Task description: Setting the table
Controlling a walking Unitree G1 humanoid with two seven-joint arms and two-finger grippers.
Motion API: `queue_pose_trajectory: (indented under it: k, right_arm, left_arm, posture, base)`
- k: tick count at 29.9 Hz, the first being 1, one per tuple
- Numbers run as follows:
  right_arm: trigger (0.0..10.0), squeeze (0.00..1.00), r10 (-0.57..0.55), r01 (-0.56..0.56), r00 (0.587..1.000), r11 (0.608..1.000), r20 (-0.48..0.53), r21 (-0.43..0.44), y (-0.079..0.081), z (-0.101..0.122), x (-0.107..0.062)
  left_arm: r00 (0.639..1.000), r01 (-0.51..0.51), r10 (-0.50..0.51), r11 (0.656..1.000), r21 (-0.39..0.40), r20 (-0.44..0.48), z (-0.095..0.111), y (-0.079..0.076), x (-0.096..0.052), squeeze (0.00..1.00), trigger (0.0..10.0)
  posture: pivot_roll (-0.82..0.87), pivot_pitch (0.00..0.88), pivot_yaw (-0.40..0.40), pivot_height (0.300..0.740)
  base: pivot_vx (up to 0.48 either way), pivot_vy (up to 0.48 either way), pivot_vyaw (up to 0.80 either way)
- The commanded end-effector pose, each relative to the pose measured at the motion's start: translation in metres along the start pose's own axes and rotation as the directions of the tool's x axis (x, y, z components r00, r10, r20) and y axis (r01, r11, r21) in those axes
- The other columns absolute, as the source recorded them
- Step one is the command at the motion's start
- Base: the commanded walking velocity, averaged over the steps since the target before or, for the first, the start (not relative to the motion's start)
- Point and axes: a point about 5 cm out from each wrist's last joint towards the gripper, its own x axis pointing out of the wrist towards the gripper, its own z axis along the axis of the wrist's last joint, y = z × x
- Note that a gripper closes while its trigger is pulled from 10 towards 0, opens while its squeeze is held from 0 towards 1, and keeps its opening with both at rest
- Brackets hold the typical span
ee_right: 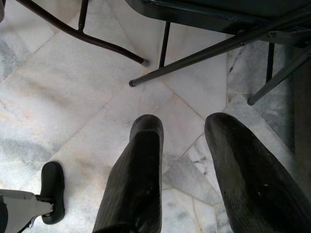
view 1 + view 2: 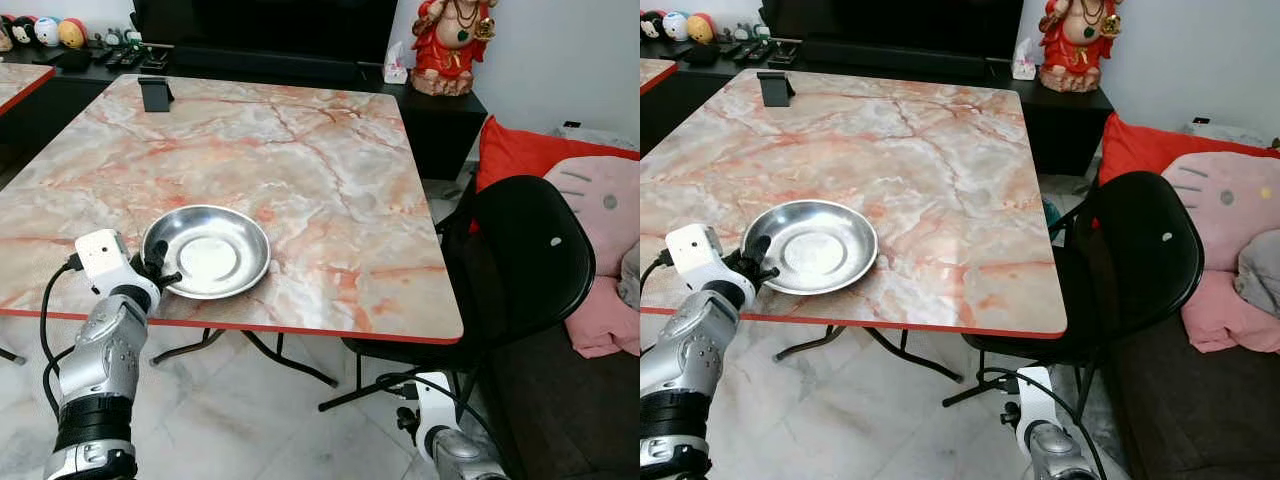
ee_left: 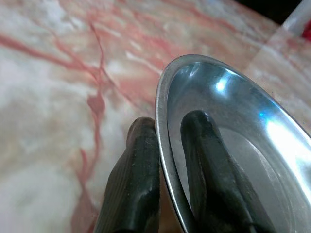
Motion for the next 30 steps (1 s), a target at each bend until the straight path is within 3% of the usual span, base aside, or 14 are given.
queue_pose_trajectory:
  k: [1, 13, 14, 15, 17, 18, 30]
  right_arm:
    - [10.0, 0.0, -0.008, 0.008, 1.0, 1.0, -0.005, -0.006, -0.0029, -0.0006, -0.0003]
    - [10.0, 0.0, -0.006, 0.006, 1.0, 1.0, -0.008, -0.01, -0.0032, -0.0009, -0.0003]
    - [10.0, 0.0, -0.005, 0.005, 1.0, 1.0, -0.009, -0.01, -0.0032, -0.0009, -0.0003]
    - [10.0, 0.0, -0.005, 0.005, 1.0, 1.0, -0.009, -0.01, -0.0032, -0.0009, -0.0003]
    - [10.0, 0.0, -0.005, 0.005, 1.0, 1.0, -0.009, -0.01, -0.0033, -0.001, -0.0003]
    - [10.0, 0.0, -0.005, 0.005, 1.0, 1.0, -0.009, -0.01, -0.0033, -0.001, -0.0004]
    - [10.0, 0.0, -0.005, 0.004, 1.0, 1.0, -0.01, -0.014, -0.0034, -0.0007, -0.0003]
  left_arm:
    - [1.0, 0.009, -0.009, 1.0, 0.007, -0.004, -0.0005, -0.0025, -0.0001, 0.0, 10.0]
    - [0.999, -0.05, 0.05, 0.999, -0.009, 0.003, -0.0044, 0.0002, 0.0017, 0.0, 10.0]
    - [0.999, -0.054, 0.054, 0.999, -0.008, 0.002, -0.005, 0.0002, 0.0023, 0.25, 10.0]
    - [0.999, -0.054, 0.054, 0.999, -0.007, 0.0, -0.0056, -0.0001, 0.0025, 0.42, 10.0]
    - [0.999, -0.054, 0.054, 0.999, -0.007, -0.001, -0.0059, -0.0001, 0.0024, 0.42, 10.0]
    - [0.999, -0.054, 0.054, 0.998, -0.007, -0.004, -0.0067, -0.0002, 0.0022, 0.98, 10.0]
    - [0.999, -0.053, 0.053, 0.999, 0.009, -0.002, -0.0067, 0.0012, 0.0012, 0.93, 10.0]
  posture:
    - [0.0, 0.0, -0.083, 0.74]
    - [0.0, 0.0, -0.084, 0.74]
    - [0.0, 0.0, -0.083, 0.74]
    - [0.0, 0.0, -0.083, 0.74]
    - [0.0, 0.0, -0.083, 0.74]
    - [0.0, 0.0, -0.084, 0.74]
    - [0.0, 0.0, -0.087, 0.74]
  base:
    - [0.0, 0.0, 0.0]
    - [0.0, 0.0, 0.0]
    - [0.0, 0.0, 0.0]
    - [0.0, 0.0, 0.0]
    - [0.0, 0.0, 0.0]
    - [0.0, 0.0, 0.0]
    - [0.0, 0.0, 0.0]
